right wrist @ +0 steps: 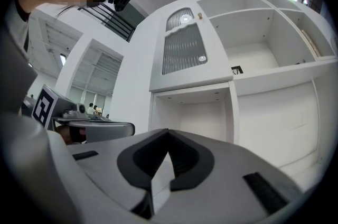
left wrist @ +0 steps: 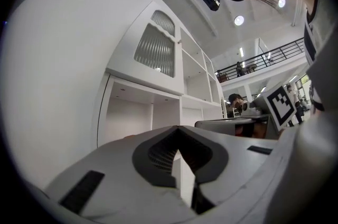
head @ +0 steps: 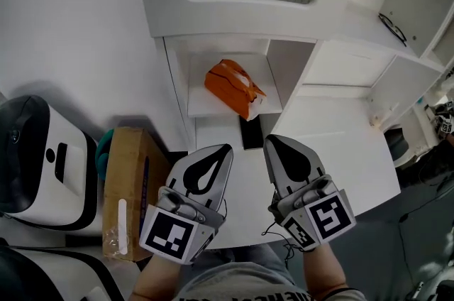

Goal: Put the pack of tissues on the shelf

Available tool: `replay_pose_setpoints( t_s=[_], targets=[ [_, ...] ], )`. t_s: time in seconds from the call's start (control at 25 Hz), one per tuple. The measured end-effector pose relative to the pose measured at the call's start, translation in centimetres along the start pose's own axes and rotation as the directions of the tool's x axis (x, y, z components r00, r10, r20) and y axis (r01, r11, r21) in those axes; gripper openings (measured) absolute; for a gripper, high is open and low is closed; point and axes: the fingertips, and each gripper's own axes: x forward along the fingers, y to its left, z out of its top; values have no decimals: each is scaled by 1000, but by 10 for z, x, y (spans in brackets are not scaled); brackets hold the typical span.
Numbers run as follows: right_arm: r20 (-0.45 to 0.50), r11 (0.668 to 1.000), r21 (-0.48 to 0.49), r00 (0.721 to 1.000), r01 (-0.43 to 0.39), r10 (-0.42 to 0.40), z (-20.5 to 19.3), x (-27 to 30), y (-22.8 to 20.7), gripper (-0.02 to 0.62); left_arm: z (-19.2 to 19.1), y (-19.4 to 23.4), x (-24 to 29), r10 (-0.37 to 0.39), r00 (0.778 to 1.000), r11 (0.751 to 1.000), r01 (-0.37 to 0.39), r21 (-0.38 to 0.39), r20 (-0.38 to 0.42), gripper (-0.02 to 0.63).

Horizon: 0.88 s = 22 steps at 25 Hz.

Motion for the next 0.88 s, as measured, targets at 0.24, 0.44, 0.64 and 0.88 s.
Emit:
replay_pose_setpoints(
  t_s=[0.24,0.44,0.64,0.88],
  targets=[
    [-6,1000,-7,1000,23,-23,0,-16,14,0,2,-12,-1,-56,998,998,56,-4,4,40],
    [-3,999,-18,999,32,-32,0,-28,27,0,5,-23,-4,-101,995,995,101,-2,13,40],
    [1,998,-22,998,56,-56,1,-40,36,0,6,-33,-10,-136,991,991,136,0,16,40],
    [4,996,-23,996,87,-87,-1,-54,43,0,6,-44,-17,-170,985,985,170,6,19,40]
  ],
)
